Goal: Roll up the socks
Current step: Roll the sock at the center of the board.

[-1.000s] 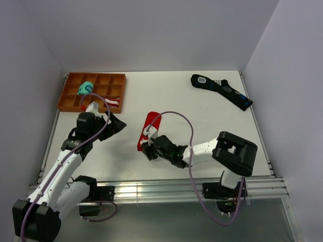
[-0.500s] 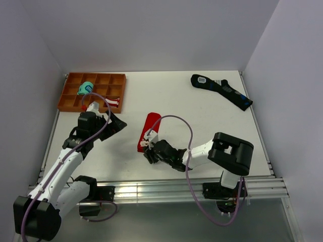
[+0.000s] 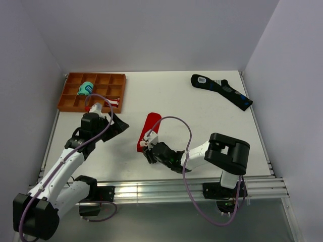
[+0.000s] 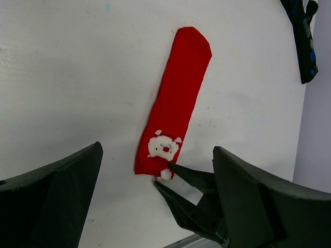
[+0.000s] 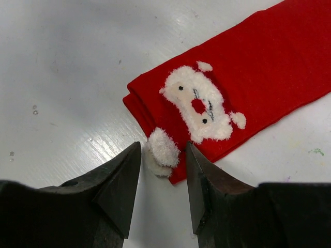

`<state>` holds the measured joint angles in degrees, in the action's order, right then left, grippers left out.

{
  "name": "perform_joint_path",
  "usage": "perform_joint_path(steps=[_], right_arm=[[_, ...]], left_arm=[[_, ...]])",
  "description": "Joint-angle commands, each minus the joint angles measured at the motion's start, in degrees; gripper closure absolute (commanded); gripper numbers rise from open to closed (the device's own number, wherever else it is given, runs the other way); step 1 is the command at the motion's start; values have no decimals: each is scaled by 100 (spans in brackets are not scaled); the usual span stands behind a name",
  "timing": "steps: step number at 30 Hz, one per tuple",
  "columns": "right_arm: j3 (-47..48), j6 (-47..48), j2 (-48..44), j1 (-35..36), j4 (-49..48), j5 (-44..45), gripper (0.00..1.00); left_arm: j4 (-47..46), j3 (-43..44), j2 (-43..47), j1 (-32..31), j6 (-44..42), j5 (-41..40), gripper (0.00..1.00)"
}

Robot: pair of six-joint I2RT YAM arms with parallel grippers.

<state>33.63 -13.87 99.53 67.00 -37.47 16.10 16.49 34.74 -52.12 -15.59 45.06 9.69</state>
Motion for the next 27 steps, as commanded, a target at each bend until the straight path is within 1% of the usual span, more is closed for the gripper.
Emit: perform_joint_path(steps=[1,7,10,19,20,21,22,23,25,27], right_arm=[[-93,7,120,102,21,350,53],[-49,-2,260,304,135,622,57],[-67,7,269,348,153,806,61],[-172,68,172,445,91,1291,62],[-155,77,190,445,100,1265,64],[-137,69,190,445,170,1203,68],[-111,60,199,445,196,1168,71],[-85,34,155,445,231,1081,76],[-32,-10,102,454,415,948,81],[30,-19,-20,445,547,834,82]], left_arm=[[-330,-125,0,-119,143,-196,7],[-550,-319,-88,-330,266,-450,8],[-638,-442,-106,-453,319,-591,8],[-946,-784,-246,-769,425,-943,11],[-955,-802,-255,-796,425,-943,12],[-998,-854,-272,-857,434,-952,13],[-1025,-872,-290,-892,451,-1135,13],[-1051,-925,-299,-919,443,-1162,14],[-1165,-978,-316,-1015,477,-1250,16],[-1271,-1074,-334,-1103,495,-1338,17]])
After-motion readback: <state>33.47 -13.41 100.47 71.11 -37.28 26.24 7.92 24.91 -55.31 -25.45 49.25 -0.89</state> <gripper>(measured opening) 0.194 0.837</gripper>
